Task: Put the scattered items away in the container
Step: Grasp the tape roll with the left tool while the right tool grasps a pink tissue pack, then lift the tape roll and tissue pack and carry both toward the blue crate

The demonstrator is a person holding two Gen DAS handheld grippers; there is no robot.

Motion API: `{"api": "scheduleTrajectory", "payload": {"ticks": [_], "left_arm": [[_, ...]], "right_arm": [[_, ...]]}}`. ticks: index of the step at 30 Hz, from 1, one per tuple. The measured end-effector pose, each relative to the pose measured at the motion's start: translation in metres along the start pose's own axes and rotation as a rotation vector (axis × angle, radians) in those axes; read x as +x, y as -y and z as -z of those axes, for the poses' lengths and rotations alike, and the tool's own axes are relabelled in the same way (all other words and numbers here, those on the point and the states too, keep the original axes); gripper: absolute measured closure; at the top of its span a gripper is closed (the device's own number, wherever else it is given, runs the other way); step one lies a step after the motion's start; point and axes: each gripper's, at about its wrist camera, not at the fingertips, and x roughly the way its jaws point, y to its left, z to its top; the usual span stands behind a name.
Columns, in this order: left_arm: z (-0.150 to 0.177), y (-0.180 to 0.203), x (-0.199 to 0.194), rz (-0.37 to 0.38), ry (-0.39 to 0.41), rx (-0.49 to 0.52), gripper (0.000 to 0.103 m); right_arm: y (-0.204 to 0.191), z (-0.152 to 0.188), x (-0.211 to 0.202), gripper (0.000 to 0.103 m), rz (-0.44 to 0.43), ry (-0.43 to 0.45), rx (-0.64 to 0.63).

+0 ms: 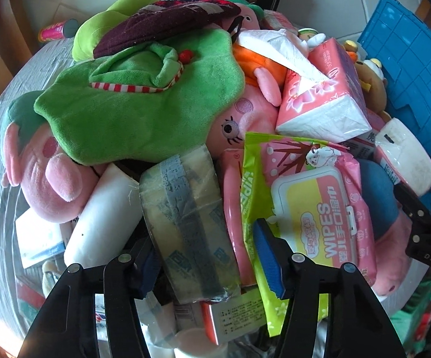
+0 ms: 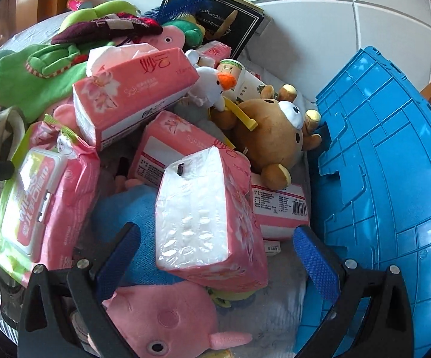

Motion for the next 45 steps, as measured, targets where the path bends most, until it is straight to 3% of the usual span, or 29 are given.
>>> {"api": "scheduleTrajectory", "payload": {"ticks": [2,4,12,15,19,28,41,42,45], "left_arm": [[0.0,0.002,0.0,0.023,-0.002,-0.004,0.057],[-0.001,0.005,-0.002,0.043,-0.002,-0.004,0.072],[-0.004,0.004,-0.002,0.076,-0.013,-0.015,0.078],[-0.004,0.003,-0.006,0.081,-0.011,-0.014,0.084],[-0.004,0.003,-0.008,0.082,-0.01,-0.014,0.084],[-0.005,0.004,-0.018,0.085,0.01,-0.013,0.088],[-0.004,0.003,-0.032,0.1,0.037,-0.008,0.092],[-0.005,0.002,-0.03,0.112,0.032,-0.021,0.085],[-0.005,-0.005,-0.026,0.128,0.036,-0.065,0.016]], "right_arm": [[0.001,0.001,0.003,0.0,0.006,-0.007,0.003],[0.002,0.002,0.006,0.0,0.017,-0.01,0.006],[0.001,0.005,0.013,0.001,0.068,-0.018,-0.023],[-0.002,0.004,0.017,0.018,0.053,-0.027,-0.04],[-0.008,0.001,0.019,0.042,0.025,-0.04,-0.048],[0.009,0.003,0.011,0.048,-0.022,-0.032,0.042],[0.028,0.006,-0.024,0.049,-0.054,-0.013,0.131],[0.028,0.007,-0.025,0.049,-0.055,-0.015,0.132],[0.028,0.011,-0.027,0.049,-0.056,-0.017,0.139]]}}
